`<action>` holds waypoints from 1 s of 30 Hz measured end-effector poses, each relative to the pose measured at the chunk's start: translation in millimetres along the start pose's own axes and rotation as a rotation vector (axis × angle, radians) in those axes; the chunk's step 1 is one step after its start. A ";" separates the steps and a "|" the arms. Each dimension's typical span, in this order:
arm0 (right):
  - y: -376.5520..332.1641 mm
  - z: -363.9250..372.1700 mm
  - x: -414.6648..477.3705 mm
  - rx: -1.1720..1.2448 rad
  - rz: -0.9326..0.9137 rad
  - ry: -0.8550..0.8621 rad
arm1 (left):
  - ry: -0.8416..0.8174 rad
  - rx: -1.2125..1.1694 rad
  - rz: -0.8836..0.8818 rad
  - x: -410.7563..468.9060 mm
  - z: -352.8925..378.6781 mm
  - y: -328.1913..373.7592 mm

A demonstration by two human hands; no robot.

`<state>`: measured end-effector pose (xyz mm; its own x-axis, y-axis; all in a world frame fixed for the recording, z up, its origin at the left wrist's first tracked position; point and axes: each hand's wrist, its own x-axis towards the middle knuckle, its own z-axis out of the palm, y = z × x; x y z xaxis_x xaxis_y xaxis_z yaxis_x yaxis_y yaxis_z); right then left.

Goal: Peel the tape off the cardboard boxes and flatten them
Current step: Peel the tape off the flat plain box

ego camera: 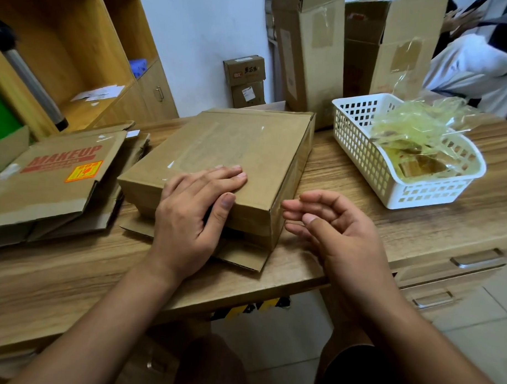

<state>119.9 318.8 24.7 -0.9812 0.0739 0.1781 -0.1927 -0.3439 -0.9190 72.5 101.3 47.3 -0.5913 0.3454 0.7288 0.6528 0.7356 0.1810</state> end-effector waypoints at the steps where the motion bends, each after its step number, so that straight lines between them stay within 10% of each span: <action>1: 0.7 0.0 0.2 -0.008 0.001 -0.002 | 0.002 0.000 0.001 0.0 0.0 0.0; 30: -1.7 0.6 -1.7 -0.030 -0.005 -0.041 | 0.006 -0.009 -0.007 -0.1 0.8 -0.3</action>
<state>121.9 318.7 26.2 -0.9798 0.0372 0.1965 -0.1981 -0.3155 -0.9280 71.9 101.5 46.6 -0.5926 0.3368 0.7317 0.6530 0.7328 0.1916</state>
